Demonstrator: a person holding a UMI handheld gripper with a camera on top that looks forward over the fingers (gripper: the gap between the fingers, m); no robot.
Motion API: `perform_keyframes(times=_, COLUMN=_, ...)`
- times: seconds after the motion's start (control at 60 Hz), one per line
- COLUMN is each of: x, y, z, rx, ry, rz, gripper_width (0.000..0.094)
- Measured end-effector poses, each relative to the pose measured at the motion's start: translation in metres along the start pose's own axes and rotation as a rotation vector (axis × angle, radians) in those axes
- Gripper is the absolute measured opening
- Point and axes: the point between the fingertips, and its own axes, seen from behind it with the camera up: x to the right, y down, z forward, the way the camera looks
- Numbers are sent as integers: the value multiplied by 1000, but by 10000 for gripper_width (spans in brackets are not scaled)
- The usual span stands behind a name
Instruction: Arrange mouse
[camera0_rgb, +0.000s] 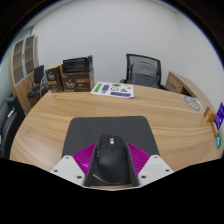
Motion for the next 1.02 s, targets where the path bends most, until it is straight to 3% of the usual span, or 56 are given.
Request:
perform_keyframes(times=0.05, x=1, y=-9, z=-10, rx=17, ry=-3, rz=1, gripper_width=880)
perform_keyframes(times=0.1, x=7, y=-22, z=-28, rx=42, ry=8, rz=4, gripper_width=832)
perform_keyframes(times=0.3, x=44, y=-45, z=-173, rx=84, ry=62, rz=42, gripper_width=860)
perform_keyframes(times=0.583, x=96, y=23, z=-364, rx=47, ry=159, rz=60, gripper_width=859)
perform_keyframes(times=0.767, x=115, y=64, z=-424, rx=54, ry=219, rz=89, gripper_width=861)
perform_keyframes(times=1.017, x=133, y=100, z=-446, rx=29, ry=247, rz=140, gripper_width=859)
